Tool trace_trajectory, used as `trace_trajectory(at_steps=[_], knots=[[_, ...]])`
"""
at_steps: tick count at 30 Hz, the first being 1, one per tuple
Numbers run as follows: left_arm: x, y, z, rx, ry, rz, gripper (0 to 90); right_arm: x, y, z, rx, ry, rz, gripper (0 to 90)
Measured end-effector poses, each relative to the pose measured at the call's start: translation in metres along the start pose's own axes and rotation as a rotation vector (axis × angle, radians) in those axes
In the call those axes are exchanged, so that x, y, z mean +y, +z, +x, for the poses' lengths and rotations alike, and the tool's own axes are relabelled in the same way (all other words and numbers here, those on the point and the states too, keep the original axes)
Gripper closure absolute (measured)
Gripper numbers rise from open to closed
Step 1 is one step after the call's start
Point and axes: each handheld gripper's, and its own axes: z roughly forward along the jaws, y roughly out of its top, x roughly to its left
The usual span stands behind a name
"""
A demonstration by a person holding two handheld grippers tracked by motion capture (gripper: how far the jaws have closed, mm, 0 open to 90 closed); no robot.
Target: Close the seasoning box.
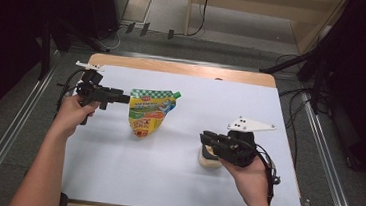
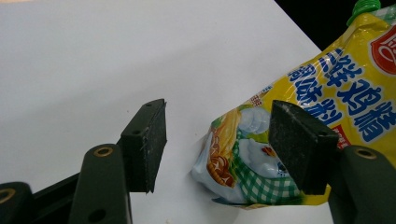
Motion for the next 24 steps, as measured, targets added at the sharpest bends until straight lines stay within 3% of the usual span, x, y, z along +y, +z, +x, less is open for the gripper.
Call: trace_trajectory(at_steps=[5,16,24], knots=[[0.0,0.0,0.0,-0.006,0.005,-0.007,37.8,0.003,-0.01,-0.006,-0.025,-0.004,0.013,90.0],[-0.001,0.0,0.0,-0.011,0.016,0.0,38.1,0.007,-0.031,-0.023,-0.061,0.019,0.025,90.0],[-0.002,-0.002,0.0,-0.004,0.016,0.002,37.7,0.01,-0.058,-0.039,-0.104,0.056,-0.015,90.0]])
